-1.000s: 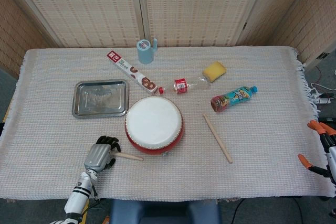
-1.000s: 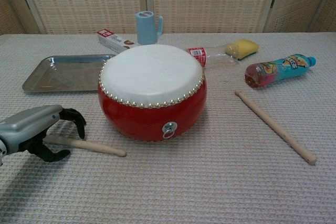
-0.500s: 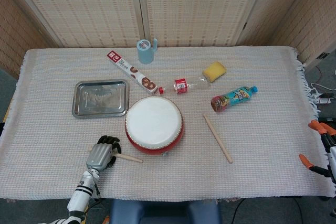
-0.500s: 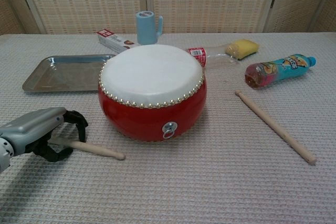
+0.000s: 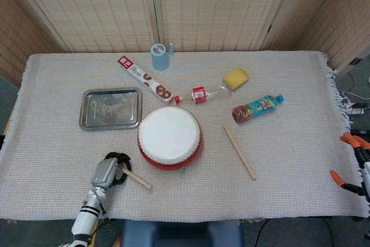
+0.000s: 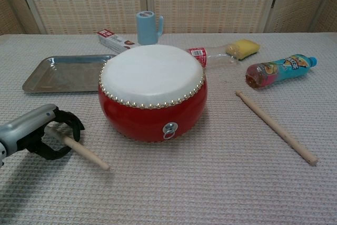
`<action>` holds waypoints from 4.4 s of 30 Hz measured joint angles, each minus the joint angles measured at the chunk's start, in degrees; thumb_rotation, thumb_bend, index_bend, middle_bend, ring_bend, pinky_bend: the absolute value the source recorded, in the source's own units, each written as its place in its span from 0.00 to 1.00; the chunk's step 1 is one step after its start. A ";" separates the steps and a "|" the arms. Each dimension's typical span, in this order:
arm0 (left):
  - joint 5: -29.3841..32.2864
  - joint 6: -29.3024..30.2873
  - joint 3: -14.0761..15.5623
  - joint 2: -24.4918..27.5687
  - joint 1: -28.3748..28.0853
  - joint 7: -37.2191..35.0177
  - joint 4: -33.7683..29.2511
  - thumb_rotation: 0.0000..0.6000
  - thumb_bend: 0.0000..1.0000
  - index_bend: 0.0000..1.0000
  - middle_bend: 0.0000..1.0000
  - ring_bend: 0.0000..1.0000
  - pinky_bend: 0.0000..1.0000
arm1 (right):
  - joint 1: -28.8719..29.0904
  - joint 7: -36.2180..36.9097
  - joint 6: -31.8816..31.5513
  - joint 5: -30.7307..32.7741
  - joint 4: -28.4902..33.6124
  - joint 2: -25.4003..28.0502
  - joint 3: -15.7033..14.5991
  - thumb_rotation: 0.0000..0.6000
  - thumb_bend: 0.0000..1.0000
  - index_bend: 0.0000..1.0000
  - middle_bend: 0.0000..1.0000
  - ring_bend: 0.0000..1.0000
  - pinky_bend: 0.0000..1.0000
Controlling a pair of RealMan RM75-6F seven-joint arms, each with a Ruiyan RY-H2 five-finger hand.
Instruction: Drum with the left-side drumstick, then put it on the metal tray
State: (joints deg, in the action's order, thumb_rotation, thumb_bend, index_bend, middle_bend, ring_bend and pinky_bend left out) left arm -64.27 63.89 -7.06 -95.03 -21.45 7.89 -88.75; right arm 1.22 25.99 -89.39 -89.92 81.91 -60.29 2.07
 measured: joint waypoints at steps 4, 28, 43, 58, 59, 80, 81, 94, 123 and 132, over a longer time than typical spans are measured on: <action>0.02 -0.21 -1.45 3.23 1.73 -9.83 -2.71 1.00 0.37 0.59 0.32 0.21 0.13 | -0.05 -0.20 -0.18 -0.22 0.36 0.06 -0.05 1.00 0.27 0.07 0.15 0.03 0.13; -8.18 -21.19 -12.17 19.51 8.10 -89.49 -3.61 1.00 0.37 0.55 0.32 0.23 0.15 | 0.23 -3.03 -0.09 -1.06 3.15 0.59 -0.40 1.00 0.27 0.07 0.15 0.03 0.13; -22.53 -20.44 -7.13 20.56 4.97 -117.62 6.21 1.00 0.37 0.51 0.32 0.23 0.16 | 0.08 -3.91 -0.37 -1.22 4.00 0.76 -0.50 1.00 0.27 0.07 0.15 0.03 0.13; -15.51 -16.39 -6.74 17.73 1.32 -97.15 3.59 1.00 0.37 0.51 0.35 0.26 0.27 | -0.11 -4.39 -0.46 -1.08 4.49 1.16 -0.58 1.00 0.27 0.07 0.15 0.03 0.13; -14.61 -16.35 -6.89 17.32 0.98 -95.12 3.40 1.00 0.37 0.51 0.36 0.27 0.27 | -0.12 -4.34 -0.44 -1.05 4.44 1.16 -0.58 1.00 0.27 0.07 0.15 0.03 0.13; 2.43 -16.45 -11.23 6.37 -2.79 -72.51 3.93 1.00 0.37 0.56 0.54 0.47 0.37 | 0.46 -2.45 1.13 0.01 2.62 0.91 -0.23 1.00 0.27 0.07 0.15 0.03 0.13; 2.47 -16.59 -11.52 6.22 -2.69 -72.95 4.05 1.00 0.37 0.57 0.56 0.49 0.40 | 0.51 -2.42 1.21 0.02 2.57 0.89 -0.21 1.00 0.27 0.07 0.15 0.03 0.13; 1.03 -20.61 -14.23 5.90 -1.81 -80.50 5.37 1.00 0.21 0.68 0.70 0.67 0.51 | 0.62 -2.75 1.23 -0.04 2.84 0.97 -0.14 1.00 0.27 0.07 0.15 0.03 0.13; 1.98 -20.16 -15.39 3.69 -2.00 -73.59 9.20 1.00 0.14 0.99 1.00 1.00 1.00 | 0.45 -3.07 0.62 -0.42 4.40 1.64 -0.14 1.00 0.27 0.07 0.15 0.03 0.13; 3.20 -19.60 -15.64 3.65 -1.62 -71.14 8.83 1.00 0.19 1.00 1.00 1.00 1.00 | 0.43 -3.08 0.43 -0.56 4.43 1.60 -0.13 1.00 0.27 0.07 0.15 0.03 0.13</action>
State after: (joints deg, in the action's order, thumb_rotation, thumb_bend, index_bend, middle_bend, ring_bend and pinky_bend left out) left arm -61.07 44.28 -22.70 -91.37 -23.07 -63.25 -79.91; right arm 1.65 22.92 -88.96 -90.48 86.35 -58.69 1.94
